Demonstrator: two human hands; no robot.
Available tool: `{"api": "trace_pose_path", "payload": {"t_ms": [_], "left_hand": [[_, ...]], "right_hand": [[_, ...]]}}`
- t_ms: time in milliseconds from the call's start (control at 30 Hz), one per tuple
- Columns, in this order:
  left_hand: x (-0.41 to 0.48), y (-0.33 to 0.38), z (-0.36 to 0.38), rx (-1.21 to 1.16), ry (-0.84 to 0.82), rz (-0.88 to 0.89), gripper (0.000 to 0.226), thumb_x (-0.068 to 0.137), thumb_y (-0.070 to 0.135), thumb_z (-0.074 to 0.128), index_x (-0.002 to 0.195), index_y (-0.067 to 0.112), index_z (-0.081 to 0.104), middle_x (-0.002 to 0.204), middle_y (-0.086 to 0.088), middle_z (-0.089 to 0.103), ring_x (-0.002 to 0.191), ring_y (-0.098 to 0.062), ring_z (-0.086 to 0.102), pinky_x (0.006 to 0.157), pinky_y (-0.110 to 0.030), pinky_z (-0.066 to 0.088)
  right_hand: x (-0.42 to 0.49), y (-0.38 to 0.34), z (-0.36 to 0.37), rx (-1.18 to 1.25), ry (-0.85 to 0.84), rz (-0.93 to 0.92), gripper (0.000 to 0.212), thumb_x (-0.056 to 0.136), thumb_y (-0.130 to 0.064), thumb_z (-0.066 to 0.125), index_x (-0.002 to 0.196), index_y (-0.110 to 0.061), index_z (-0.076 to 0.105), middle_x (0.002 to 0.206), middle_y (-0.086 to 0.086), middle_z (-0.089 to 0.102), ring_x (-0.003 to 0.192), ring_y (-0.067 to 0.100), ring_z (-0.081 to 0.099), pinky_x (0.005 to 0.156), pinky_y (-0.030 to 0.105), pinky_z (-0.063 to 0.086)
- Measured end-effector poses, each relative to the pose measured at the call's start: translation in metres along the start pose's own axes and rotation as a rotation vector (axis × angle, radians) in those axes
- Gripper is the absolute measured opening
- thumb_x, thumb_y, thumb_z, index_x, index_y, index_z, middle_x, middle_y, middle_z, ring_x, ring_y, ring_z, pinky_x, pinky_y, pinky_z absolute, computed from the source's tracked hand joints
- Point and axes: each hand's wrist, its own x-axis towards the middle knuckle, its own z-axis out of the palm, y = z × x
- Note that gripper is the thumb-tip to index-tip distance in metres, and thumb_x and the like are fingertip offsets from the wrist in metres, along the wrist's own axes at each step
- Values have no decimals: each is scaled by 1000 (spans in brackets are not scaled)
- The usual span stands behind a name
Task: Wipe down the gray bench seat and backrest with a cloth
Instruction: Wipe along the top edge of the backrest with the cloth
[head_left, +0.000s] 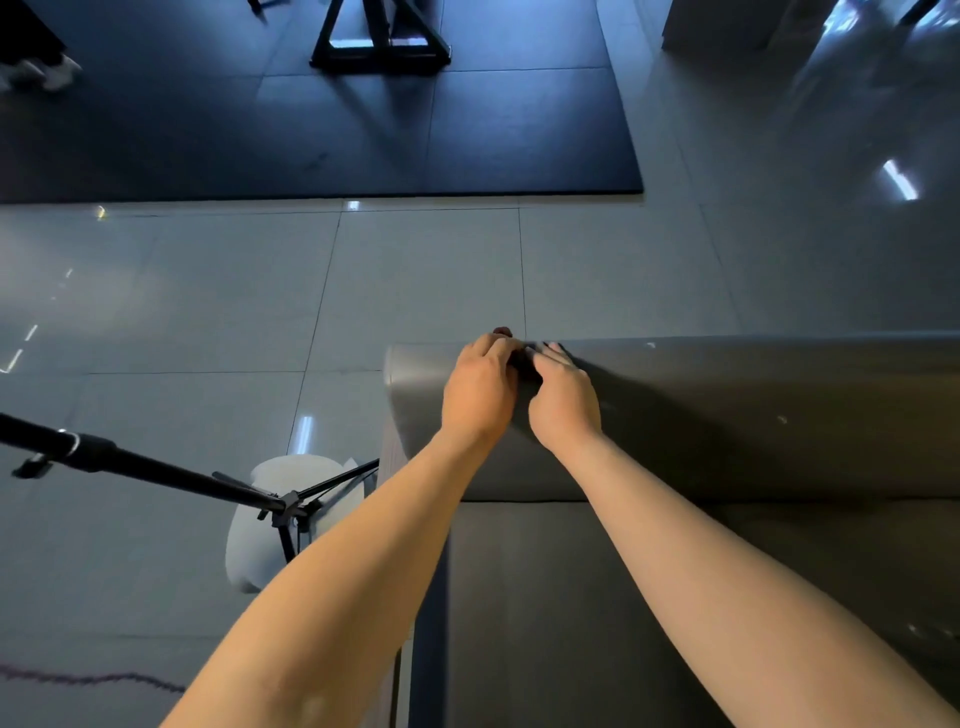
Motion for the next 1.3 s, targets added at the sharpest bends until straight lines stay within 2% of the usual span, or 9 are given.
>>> {"api": "trace_pose_path", "payload": {"t_ms": [300,433,567,700,800,933,1000,1100,1300], "left_hand": [[-25,-62,-50,-23,171,-220,36,97,3,46,126,12,65,125,-8,63,115,-29,56,97,-37,48],[-30,-60,-50,-85,219,-297,39,96,-3,44,128,7,63,125,-13,62,119,-31,52,101,-30,40],[-27,-32,-40,-162,180,-306,32,100,5,42,121,14,65,115,-3,67,109,-30,54,99,-31,44],[-21,15,-32,-474,34,-389,34,104,16,47,136,15,60,118,8,67,108,-10,61,86,-6,43],[-17,32,-26,-674,-45,-435,34,103,20,46,130,26,66,119,10,72,110,-7,65,96,-28,53],[-14,33,-27,-884,-118,-408,39,102,10,42,131,21,65,116,8,73,106,-6,67,83,-17,52],[-10,35,-25,-820,-224,-304,44,98,9,39,136,18,60,128,4,65,114,-8,57,91,-10,44],[-2,31,-10,-369,-308,-121,67,85,30,28,150,26,44,159,2,36,138,-11,29,112,-16,16],[8,33,28,165,-279,-80,55,103,39,34,156,26,33,166,-5,24,148,-35,16,121,-44,4]], "right_hand": [[-6,-16,15,-117,-2,11,53,88,0,53,141,3,47,150,15,45,147,30,28,121,30,23],[-7,-15,19,-114,-41,30,63,93,-6,53,153,0,35,163,13,29,155,28,14,125,32,15],[-10,-16,10,-74,-51,13,55,98,-14,53,151,-5,42,161,10,35,153,25,21,124,31,17],[-14,-23,-5,392,-66,35,45,103,-29,52,148,-25,51,146,1,48,135,16,46,114,35,39],[-18,-25,-13,833,-71,126,40,100,-30,58,139,-39,54,139,-5,49,125,5,50,105,27,44],[-12,-14,-18,823,-11,98,22,98,-23,63,117,-34,64,127,-6,60,116,6,58,96,24,50],[-4,-6,-18,679,100,107,21,95,-5,60,106,-21,68,115,-4,65,110,14,61,94,23,49],[2,6,-23,401,262,54,23,95,4,53,101,-11,69,112,6,61,106,20,60,88,10,39],[9,54,-59,57,483,141,29,97,-5,58,125,-5,67,136,15,57,127,31,52,103,34,47]]}}
